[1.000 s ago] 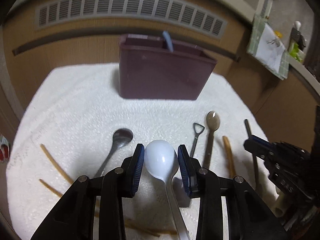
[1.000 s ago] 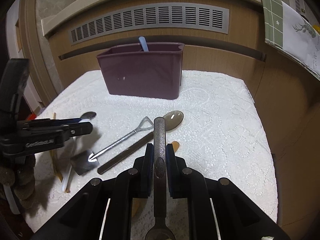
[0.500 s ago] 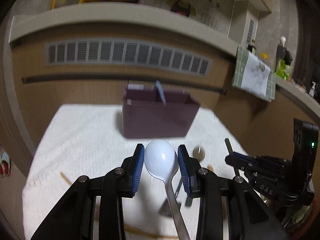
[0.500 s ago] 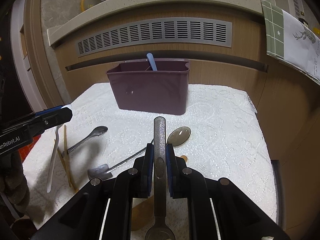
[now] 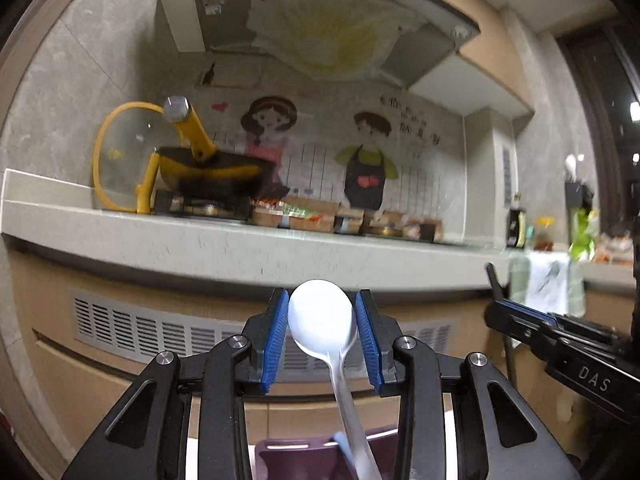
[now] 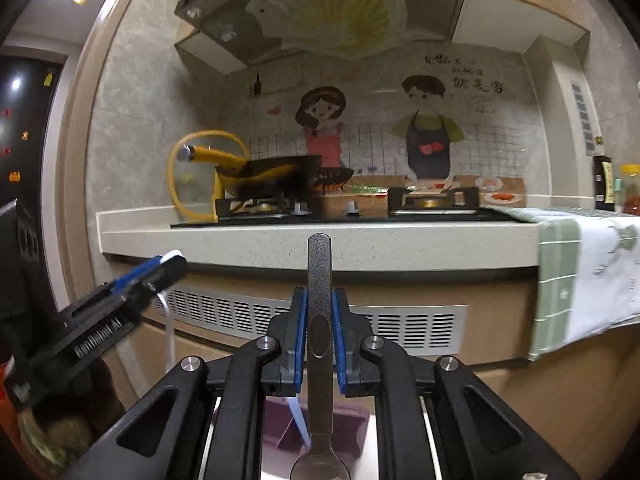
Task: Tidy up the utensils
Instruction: 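Lift both held spoons up over the purple caddy, then lower both spoons into the caddy and open both tools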
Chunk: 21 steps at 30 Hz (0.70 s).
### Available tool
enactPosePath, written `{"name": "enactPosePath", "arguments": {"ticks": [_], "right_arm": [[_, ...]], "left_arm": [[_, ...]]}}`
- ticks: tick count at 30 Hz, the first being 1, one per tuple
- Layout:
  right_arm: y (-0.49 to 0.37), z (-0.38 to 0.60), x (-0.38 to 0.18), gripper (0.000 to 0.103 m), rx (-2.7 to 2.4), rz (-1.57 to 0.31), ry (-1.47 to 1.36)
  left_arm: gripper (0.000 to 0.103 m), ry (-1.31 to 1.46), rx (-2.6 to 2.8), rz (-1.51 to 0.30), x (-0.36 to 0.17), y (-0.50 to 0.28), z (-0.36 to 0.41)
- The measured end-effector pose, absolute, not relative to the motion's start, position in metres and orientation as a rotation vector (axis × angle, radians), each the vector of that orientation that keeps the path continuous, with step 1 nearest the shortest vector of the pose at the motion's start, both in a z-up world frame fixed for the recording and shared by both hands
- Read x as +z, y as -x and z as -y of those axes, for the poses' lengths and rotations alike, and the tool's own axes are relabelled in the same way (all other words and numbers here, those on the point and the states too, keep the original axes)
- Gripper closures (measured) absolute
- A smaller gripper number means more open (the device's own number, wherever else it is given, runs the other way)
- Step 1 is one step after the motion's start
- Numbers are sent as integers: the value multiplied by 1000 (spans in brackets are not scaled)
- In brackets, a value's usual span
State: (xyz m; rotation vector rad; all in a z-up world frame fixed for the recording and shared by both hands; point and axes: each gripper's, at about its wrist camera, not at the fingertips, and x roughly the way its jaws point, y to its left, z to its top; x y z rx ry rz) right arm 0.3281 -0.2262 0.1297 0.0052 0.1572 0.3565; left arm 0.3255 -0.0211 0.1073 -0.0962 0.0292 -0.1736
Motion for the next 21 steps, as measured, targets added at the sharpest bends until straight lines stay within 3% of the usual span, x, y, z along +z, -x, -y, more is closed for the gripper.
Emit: {"name": "enactPosePath", "arguments": {"ticks": [10,21], "right_arm": [[-422,222,65,91,381,-286,-90],[-445,213,39,91,359,-287,-77]], "left_arm": [[67,107,-140,-181,46,-393,26],[67,94,-130,-222,1,-405,34]]}}
